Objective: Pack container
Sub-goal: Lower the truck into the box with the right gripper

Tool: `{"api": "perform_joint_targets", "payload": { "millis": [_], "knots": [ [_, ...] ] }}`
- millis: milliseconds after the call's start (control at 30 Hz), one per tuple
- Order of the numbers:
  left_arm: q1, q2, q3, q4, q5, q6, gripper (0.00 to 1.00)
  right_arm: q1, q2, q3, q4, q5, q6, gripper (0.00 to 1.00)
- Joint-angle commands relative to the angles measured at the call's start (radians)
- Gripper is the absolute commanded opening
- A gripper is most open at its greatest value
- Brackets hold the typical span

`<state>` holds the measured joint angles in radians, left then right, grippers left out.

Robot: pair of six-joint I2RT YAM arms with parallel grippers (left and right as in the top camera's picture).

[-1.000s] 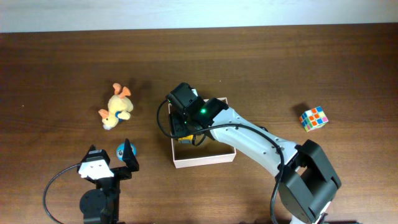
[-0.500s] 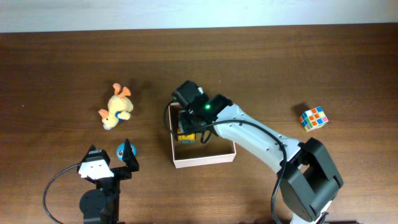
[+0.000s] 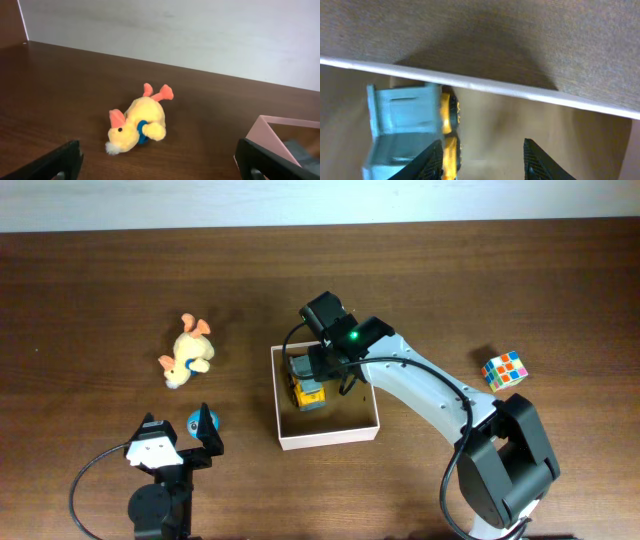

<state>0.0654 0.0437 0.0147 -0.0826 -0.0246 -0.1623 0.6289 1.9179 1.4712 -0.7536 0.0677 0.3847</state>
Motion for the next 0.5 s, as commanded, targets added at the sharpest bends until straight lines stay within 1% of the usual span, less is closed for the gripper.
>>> {"api": "perform_joint_targets", "payload": {
  "millis": [0, 300, 467],
  "knots": [
    [0.006, -0.008, -0.006, -0.001, 0.014, -0.005, 0.99, -0.002, -0.004, -0.002, 0.011, 0.023, -0.011, 0.47],
    [0.006, -0.007, -0.006, -0.001, 0.014, -0.005, 0.99, -0.002, 0.004, -0.003, 0.005, 0.021, -0.014, 0.47],
    [0.006, -0.008, -0.006, -0.001, 0.014, -0.005, 0.99, -0.002, 0.048, -0.029, 0.018, 0.024, -0.014, 0.47]
  ]
}}
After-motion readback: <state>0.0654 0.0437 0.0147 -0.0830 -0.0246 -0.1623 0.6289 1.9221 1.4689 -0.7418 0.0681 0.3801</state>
